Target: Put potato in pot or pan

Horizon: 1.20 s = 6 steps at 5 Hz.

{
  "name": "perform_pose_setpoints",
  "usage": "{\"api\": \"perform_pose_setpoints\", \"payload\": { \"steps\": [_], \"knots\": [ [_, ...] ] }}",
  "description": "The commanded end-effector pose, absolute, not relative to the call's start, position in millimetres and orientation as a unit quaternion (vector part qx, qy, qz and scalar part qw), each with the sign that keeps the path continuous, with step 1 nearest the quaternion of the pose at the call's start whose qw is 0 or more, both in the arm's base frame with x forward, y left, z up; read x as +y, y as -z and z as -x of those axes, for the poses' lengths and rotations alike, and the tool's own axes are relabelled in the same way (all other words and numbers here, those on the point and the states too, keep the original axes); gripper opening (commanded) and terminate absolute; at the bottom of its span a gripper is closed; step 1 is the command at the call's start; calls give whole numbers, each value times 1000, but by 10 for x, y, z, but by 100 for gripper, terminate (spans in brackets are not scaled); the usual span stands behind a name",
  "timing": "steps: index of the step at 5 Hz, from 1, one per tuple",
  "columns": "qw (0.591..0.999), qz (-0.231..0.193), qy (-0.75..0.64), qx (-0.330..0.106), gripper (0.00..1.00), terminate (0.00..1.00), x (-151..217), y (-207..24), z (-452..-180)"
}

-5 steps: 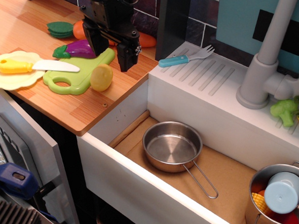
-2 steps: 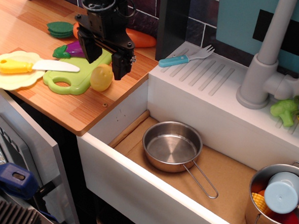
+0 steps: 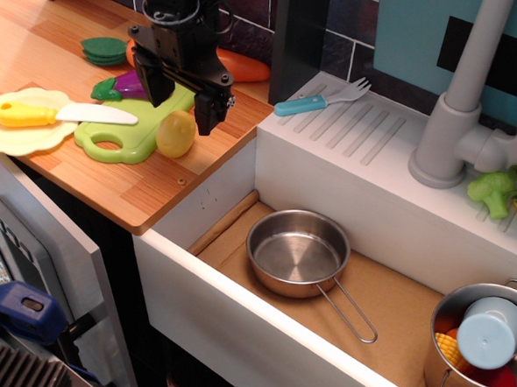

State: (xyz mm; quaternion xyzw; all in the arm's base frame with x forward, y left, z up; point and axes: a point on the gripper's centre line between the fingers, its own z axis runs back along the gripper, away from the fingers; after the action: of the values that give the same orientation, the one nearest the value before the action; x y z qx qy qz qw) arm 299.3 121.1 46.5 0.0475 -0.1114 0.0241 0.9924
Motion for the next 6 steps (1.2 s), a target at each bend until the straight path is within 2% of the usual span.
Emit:
{"api": "perform_pose_setpoints", "payload": {
  "steps": [1,4,5,6],
  "knots": [
    [990,-46,-30,-130,100,0,1309,-416,-3025],
    [990,-29,-30,-137,100,0,1307,-205,-3076],
    [990,-31,-36,-131,0,0,1244,-223,-3057],
    [992,-29,-37,-119,0,0,1148,-366,-3075]
  ]
}}
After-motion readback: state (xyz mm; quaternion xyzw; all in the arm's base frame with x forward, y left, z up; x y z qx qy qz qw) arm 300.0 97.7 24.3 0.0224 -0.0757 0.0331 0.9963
